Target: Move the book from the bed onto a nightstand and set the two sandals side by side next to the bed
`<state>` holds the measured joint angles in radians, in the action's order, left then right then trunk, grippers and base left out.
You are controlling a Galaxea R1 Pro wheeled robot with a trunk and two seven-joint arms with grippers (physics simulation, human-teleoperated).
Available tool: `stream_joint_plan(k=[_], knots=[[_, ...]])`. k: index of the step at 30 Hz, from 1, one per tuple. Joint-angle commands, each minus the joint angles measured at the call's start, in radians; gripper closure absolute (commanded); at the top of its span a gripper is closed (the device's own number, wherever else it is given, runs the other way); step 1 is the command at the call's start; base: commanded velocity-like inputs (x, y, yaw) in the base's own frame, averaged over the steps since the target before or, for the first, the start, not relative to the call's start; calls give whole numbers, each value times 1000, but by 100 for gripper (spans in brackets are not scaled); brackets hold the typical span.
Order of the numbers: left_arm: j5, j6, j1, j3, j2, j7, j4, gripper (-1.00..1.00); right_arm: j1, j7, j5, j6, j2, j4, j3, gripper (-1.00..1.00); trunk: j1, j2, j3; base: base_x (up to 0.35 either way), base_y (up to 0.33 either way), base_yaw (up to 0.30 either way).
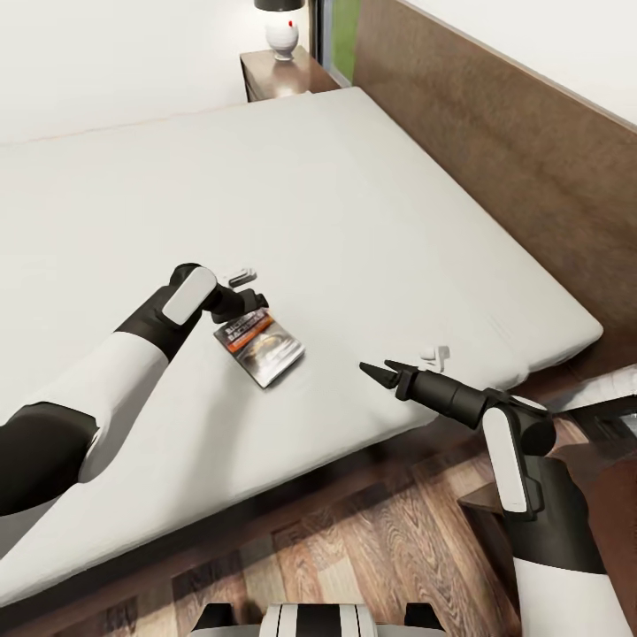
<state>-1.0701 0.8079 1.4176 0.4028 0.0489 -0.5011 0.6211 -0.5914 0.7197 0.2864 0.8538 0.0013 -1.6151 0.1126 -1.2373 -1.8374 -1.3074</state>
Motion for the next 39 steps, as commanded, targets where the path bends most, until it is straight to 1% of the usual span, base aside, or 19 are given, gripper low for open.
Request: stream_joint_plan(k=[1, 7, 21, 39], knots=[[-21, -3, 0, 6, 1, -8, 2, -100, -1, 3, 1, 5, 0, 0, 1, -100, 0, 0, -1, 0, 0, -143], [-21, -3, 0, 7, 2, -8, 3, -100, -1, 3, 1, 5, 0, 0, 1, -100, 0, 0, -1, -64, -47, -74], [-22, -1, 0, 7, 3, -8, 3, -100, -1, 3, 0, 5, 0, 0, 1, -100, 0, 0, -1, -185, -146, -14], [-22, -1, 0, 8, 2, -8, 3, -100, -1, 3, 1, 5, 0, 0, 1, -100, 0, 0, -1, -23, -17, -1]])
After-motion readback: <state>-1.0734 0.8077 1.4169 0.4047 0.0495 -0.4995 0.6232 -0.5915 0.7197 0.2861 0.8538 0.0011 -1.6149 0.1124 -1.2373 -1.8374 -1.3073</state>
